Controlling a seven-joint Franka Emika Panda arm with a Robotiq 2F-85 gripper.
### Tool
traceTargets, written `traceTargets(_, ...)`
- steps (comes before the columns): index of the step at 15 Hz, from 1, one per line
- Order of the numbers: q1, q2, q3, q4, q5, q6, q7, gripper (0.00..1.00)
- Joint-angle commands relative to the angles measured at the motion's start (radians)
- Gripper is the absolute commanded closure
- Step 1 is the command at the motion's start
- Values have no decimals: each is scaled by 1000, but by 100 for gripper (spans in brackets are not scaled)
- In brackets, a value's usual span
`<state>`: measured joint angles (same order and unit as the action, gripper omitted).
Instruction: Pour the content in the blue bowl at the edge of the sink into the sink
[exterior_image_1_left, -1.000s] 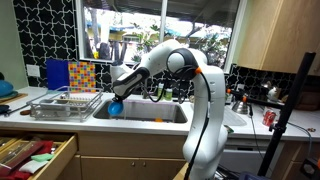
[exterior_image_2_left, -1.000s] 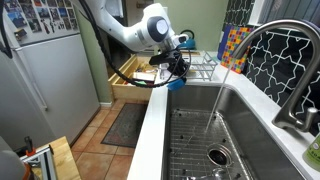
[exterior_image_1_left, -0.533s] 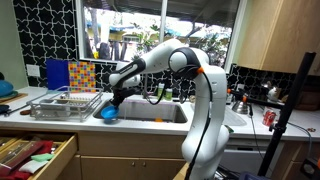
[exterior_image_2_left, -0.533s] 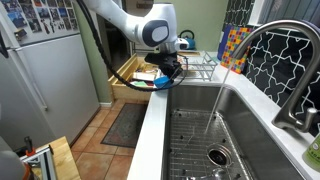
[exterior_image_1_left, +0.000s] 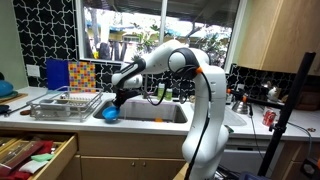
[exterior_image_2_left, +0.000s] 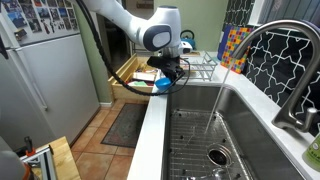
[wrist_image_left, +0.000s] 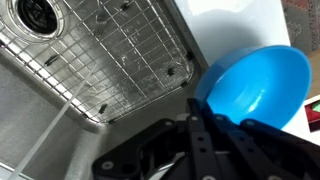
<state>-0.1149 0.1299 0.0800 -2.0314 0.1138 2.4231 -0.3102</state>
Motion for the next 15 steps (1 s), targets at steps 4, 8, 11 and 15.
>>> traceTargets(4,19,20,-11,-37,169,41,-106,99)
traceTargets(8,20,47,-8,-33,189,39,-101,98)
traceTargets(11,21,60,-9,-29,180,29,-88,77)
traceTargets(15,22,44,-12,-36,167,27,-76,49)
